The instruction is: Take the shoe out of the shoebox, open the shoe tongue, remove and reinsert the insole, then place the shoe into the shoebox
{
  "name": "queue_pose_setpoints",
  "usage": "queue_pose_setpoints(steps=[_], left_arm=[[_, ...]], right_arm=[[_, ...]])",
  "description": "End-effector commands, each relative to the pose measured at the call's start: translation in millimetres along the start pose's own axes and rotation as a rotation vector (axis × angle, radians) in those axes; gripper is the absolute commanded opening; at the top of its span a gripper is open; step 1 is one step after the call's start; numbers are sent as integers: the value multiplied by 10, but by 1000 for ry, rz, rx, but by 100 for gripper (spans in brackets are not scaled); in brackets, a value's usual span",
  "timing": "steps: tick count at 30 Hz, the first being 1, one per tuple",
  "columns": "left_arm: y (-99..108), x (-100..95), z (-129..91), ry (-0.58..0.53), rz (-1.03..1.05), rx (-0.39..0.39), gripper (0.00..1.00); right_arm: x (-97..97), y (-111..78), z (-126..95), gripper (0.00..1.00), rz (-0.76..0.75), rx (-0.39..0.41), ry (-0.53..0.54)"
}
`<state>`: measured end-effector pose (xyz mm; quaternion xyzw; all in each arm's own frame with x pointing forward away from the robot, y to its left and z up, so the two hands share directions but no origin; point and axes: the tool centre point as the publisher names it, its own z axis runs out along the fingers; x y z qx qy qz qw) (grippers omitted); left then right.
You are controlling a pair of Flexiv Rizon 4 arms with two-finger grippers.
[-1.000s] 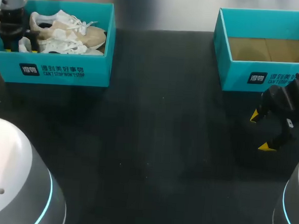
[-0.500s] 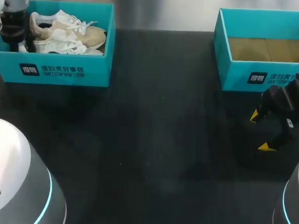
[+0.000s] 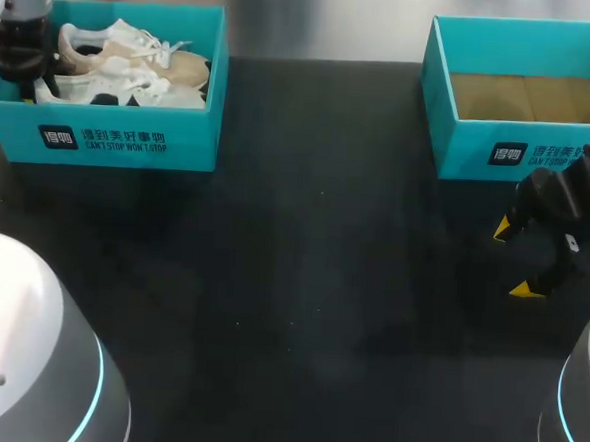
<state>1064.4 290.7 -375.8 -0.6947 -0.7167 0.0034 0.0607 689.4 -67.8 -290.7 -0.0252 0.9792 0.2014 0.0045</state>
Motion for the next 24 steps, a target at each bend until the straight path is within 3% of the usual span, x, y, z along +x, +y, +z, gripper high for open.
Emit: queue_pose_setpoints(steps=[1, 17, 24], left_arm=[[-53, 55, -204, -4, -4, -15, 0], [-36, 203, -1029, 15, -10, -54, 0], [-121, 238, -1466, 44, -13, -106, 0]], right_arm=[[2, 7, 2, 100, 1, 3, 0], [2, 7, 2, 100, 1, 3, 0], [2, 7, 2, 100, 1, 3, 0]])
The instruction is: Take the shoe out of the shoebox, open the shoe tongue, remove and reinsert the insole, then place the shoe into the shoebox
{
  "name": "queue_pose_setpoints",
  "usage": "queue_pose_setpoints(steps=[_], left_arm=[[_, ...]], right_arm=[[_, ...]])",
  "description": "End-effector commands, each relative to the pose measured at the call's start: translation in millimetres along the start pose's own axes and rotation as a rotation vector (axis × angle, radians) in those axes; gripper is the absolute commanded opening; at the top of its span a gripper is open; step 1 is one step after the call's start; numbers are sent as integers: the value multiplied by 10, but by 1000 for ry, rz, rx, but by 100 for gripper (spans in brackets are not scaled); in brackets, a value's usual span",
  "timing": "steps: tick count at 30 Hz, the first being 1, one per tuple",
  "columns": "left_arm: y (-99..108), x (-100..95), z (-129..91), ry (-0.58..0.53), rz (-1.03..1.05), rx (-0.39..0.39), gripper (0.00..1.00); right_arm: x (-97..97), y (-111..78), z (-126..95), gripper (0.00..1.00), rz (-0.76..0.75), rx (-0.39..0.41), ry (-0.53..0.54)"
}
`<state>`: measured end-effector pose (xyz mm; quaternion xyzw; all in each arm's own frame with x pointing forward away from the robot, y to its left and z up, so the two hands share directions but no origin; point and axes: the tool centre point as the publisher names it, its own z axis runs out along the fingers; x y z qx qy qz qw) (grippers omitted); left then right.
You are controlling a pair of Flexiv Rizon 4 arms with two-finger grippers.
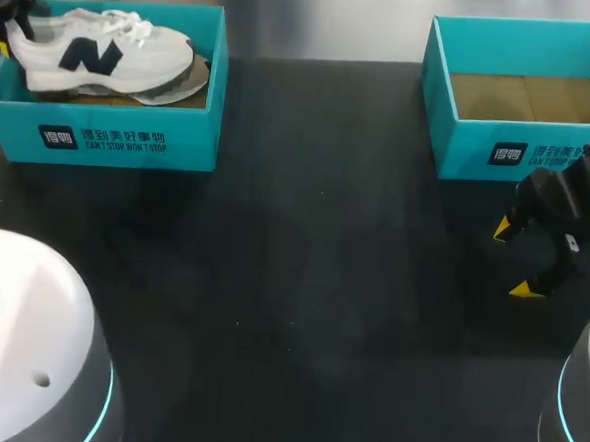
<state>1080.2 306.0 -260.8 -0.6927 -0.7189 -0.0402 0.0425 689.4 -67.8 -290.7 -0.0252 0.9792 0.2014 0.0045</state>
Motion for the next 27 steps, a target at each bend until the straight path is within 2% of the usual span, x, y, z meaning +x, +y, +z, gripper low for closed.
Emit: queue_pose_setpoints(steps=[1, 11, 14, 20, 21, 27], left_arm=[[-163, 17, -404, 15, -5, -20, 0], [-219, 120, -910, 24, -24, -3, 0], [-296, 114, -1063, 55, -31, -39, 0], [-616, 101, -1417, 52, -13, -65, 0], [-729, 93, -1479, 78, -20, -86, 0], [-1259, 22, -1655, 74, 11, -99, 0]], right_arm=[[2, 7, 2, 100, 1, 3, 0], [2, 7, 2, 100, 1, 3, 0], [2, 7, 2, 100, 1, 3, 0], [2, 7, 2, 100, 1, 3, 0], [2, 7, 2, 100, 1, 3, 0], [2, 7, 2, 100, 1, 3, 0]])
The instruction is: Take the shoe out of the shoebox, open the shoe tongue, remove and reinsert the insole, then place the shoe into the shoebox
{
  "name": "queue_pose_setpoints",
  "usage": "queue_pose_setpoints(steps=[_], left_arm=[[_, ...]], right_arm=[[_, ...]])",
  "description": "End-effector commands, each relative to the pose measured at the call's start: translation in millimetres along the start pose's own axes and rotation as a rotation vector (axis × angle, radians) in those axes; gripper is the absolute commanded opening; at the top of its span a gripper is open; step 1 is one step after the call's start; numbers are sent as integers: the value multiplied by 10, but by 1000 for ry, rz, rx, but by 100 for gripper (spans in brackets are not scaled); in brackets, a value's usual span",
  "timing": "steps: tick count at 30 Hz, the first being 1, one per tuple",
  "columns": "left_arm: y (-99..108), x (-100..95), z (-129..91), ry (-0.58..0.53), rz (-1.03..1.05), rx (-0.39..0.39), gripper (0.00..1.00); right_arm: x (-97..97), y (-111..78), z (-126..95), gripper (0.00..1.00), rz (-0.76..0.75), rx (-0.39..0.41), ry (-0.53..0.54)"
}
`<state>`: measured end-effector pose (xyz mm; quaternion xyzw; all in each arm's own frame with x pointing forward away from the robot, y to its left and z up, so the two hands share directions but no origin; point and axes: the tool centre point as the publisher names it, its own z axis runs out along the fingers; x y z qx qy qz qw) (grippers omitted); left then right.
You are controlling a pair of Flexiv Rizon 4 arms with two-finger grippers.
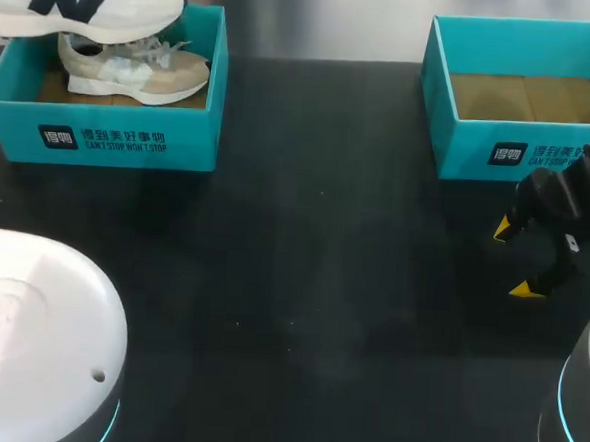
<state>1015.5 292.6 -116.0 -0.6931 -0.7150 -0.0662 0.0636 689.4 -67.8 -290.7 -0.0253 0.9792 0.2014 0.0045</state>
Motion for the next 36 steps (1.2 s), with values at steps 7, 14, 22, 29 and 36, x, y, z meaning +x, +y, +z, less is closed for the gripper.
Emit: queue_pose_setpoints(steps=[7, 14, 22, 29, 36], left_arm=[[-1183, -282, -232, 37, 18, -114, 0], [-1766, -614, -249, 25, 9, -98, 0], [-2293, -1076, -275, 33, 19, -88, 0], [-2683, -1487, -198, 31, 67, -78, 0], [-3013, -1890, -35, 7, 131, -58, 0]], right_arm=[[2, 7, 2, 100, 1, 3, 0], [2, 7, 2, 100, 1, 3, 0], [2, 7, 2, 100, 1, 3, 0], [2, 7, 2, 100, 1, 3, 0], [2, 7, 2, 100, 1, 3, 0]])
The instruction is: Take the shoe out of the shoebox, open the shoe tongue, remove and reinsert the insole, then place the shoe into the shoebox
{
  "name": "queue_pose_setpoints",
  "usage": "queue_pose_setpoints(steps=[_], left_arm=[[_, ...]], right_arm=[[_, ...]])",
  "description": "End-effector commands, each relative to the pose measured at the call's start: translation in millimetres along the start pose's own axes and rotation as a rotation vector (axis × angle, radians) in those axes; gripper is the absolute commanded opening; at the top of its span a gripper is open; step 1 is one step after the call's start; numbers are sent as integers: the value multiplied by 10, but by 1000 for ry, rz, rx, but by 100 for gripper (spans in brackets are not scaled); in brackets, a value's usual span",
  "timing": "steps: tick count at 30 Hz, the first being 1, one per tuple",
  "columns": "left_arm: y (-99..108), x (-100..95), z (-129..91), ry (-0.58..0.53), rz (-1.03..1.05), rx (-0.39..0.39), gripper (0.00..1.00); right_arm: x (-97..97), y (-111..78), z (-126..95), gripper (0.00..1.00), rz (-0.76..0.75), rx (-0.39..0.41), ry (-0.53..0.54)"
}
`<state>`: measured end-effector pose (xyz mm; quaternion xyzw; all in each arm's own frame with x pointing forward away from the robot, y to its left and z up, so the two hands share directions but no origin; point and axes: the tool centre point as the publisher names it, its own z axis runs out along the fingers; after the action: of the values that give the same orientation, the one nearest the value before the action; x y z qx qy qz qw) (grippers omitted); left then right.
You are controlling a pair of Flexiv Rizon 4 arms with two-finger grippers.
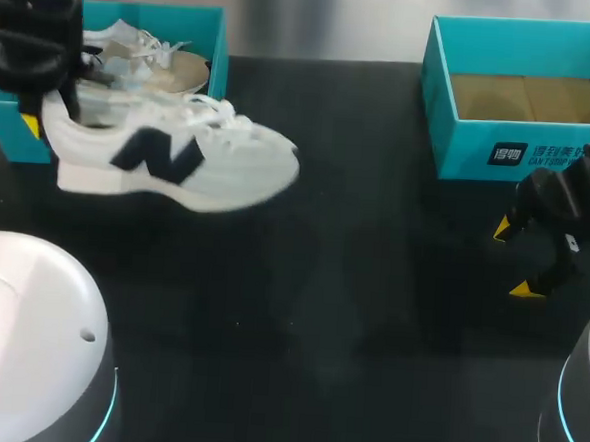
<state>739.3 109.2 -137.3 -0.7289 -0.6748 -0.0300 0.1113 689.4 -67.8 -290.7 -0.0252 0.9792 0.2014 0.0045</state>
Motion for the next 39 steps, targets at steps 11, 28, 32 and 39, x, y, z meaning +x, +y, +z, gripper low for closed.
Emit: queue_pose_setpoints(steps=[11, 28, 32, 39], left_arm=[[-280, -773, 406, 7, 42, -160, 0], [-66, -1565, 1059, -18, 13, -116, 0], [-58, -1712, 1237, -20, 21, -118, 0], [-132, -1917, 1544, -23, 43, -117, 0]], right_arm=[[2, 7, 2, 100, 1, 3, 0], [2, 7, 2, 100, 1, 3, 0], [2, 7, 2, 100, 1, 3, 0], [2, 7, 2, 100, 1, 3, 0]])
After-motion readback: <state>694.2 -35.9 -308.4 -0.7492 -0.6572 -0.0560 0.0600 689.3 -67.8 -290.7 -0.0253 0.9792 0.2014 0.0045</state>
